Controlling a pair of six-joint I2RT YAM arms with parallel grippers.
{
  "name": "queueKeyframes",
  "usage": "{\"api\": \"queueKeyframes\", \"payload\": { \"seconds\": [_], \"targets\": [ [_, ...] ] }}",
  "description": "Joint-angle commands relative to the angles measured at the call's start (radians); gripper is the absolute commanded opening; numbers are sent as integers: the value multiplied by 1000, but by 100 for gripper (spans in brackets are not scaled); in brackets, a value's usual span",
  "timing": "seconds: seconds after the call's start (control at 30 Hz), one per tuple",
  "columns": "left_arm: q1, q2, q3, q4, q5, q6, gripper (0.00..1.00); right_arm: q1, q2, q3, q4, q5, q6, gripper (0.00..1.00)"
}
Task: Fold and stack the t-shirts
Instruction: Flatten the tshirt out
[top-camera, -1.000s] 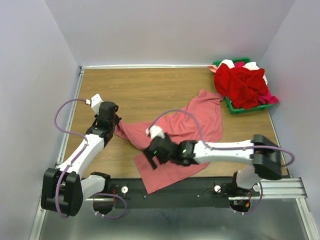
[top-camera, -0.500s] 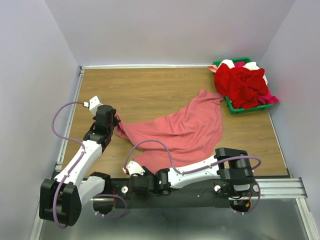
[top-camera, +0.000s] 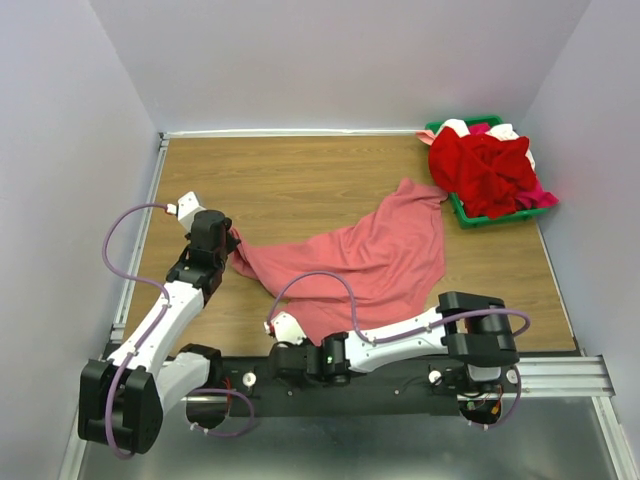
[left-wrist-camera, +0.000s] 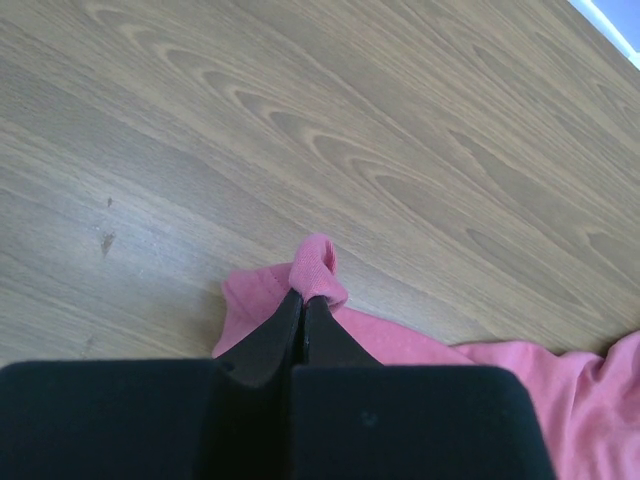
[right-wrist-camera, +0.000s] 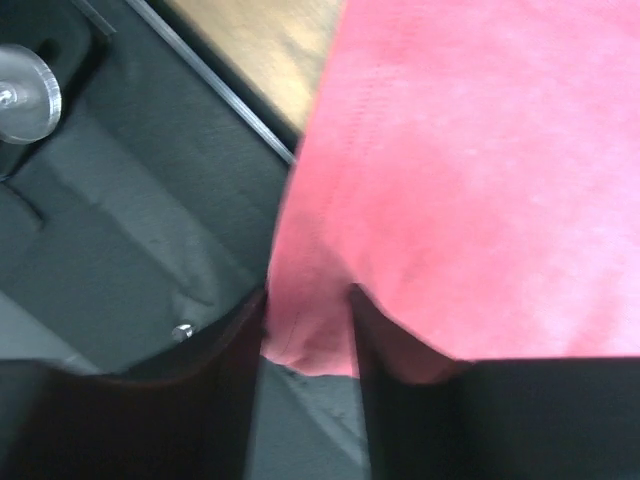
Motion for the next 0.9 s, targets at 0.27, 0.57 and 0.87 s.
{"api": "queueKeyframes", "payload": {
  "seconds": [0.27, 0.57, 0.87],
  "targets": [
    [8, -17, 9, -28, -52, -12, 0, -74, -70, -100, -113, 80, 78, 0],
    [6, 50, 41, 24, 10, 23, 0, -399, -285, -121, -114, 263, 29, 0],
    [6, 250, 168, 80, 70, 69, 0, -845, -349, -33, -111, 414, -108, 0]
  ]
}}
